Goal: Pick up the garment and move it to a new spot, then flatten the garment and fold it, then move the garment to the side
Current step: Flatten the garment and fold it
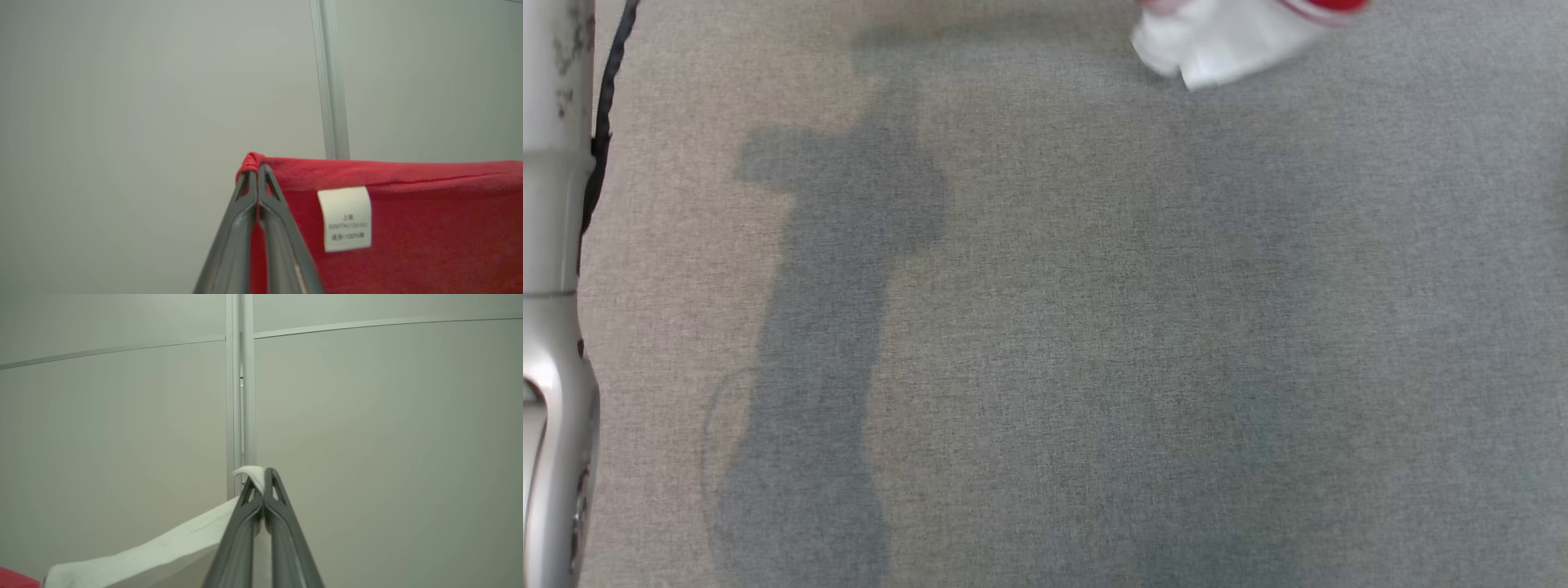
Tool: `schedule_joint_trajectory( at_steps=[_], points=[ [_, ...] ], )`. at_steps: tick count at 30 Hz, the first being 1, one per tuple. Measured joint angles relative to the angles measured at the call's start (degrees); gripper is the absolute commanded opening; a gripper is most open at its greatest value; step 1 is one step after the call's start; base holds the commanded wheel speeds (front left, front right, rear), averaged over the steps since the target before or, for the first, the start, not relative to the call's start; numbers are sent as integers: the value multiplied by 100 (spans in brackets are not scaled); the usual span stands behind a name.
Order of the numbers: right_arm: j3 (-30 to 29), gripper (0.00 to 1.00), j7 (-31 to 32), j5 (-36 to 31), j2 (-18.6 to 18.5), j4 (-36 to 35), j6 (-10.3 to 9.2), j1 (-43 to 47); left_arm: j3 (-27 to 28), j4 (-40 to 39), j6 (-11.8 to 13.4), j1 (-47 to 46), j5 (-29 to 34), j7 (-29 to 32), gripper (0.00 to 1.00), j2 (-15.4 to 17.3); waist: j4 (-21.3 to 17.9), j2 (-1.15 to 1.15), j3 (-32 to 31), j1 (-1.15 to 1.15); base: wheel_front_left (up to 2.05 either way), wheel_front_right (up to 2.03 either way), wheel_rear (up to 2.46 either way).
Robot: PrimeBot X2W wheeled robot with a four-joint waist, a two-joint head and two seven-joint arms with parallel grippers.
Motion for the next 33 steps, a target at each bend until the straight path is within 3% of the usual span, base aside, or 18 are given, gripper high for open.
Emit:
schedule_joint_trajectory(
  at_steps=[1,8,16,20,25,33],
  points=[
    [98,0,-30,3,120,526,0,-215,-8,511,-64,-219,-13,-92,0,-69,-16,0,18,0,0,0,0],
    [495,0,115,263,604,2282,0,-77,46,2273,-335,-104,-508,216,0,-428,-60,0,116,0,0,0,0],
    [790,0,-142,772,977,3422,0,1060,86,3415,-509,915,-996,243,0,-804,3,0,126,0,0,0,0],
    [933,0,-289,1087,1035,3408,0,1753,-34,3520,-517,1490,-1048,-22,0,-889,44,0,59,0,0,0,0],
    [1236,0,-390,1693,1078,2826,0,3094,-201,3563,-538,2616,-1123,-420,0,-950,51,0,-115,0,0,0,0],
    [881,0,-413,2162,810,886,0,5642,-491,2541,-550,4245,-1577,-577,0,-972,76,0,-575,0,0,0,0]
  ],
)
